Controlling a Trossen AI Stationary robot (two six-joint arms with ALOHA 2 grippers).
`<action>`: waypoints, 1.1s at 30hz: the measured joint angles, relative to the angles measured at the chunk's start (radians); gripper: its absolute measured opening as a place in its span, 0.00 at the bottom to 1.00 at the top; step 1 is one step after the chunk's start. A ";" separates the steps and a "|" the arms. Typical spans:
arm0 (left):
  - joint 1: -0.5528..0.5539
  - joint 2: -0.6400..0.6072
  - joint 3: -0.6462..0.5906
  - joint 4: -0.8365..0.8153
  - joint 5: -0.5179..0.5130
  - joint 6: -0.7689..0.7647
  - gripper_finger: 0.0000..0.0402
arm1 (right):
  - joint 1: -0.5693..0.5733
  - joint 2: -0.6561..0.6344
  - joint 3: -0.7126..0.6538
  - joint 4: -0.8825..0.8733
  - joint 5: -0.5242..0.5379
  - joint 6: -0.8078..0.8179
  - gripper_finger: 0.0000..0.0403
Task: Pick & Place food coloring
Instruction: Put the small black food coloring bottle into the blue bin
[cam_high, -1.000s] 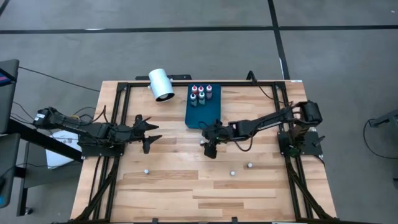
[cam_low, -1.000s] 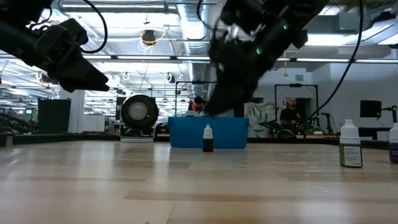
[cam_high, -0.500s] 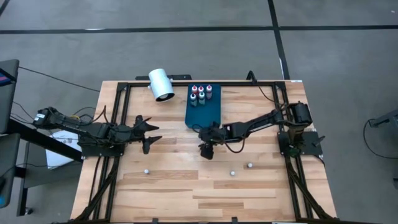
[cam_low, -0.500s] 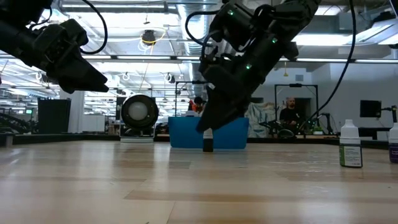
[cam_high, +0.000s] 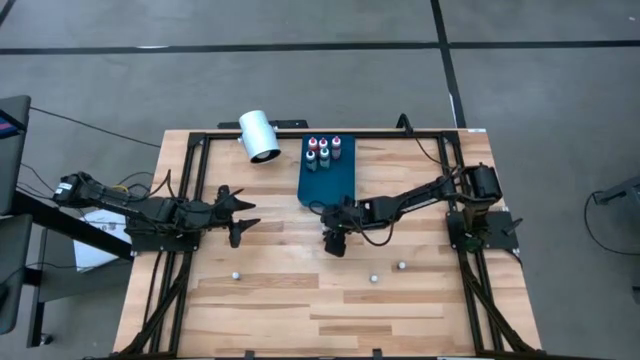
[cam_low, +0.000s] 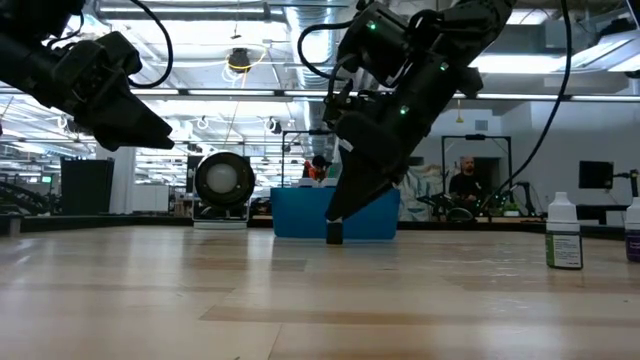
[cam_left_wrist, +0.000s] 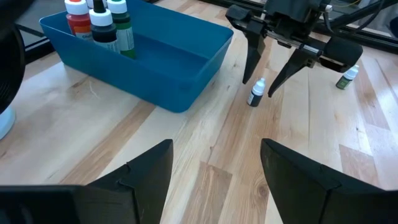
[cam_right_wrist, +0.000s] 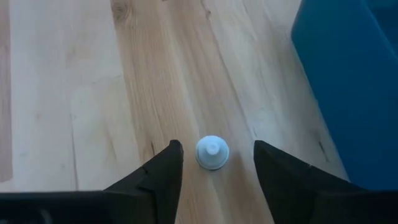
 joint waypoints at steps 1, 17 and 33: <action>0.000 0.000 0.000 0.000 0.000 0.000 0.58 | 0.000 0.000 0.000 0.000 0.000 0.000 0.43; 0.000 0.000 0.000 0.000 0.000 -0.008 0.58 | 0.000 0.000 0.000 0.000 -0.004 0.000 0.28; 0.000 0.000 0.000 0.000 -0.001 -0.010 0.58 | 0.000 0.000 0.000 0.046 -0.006 0.001 0.14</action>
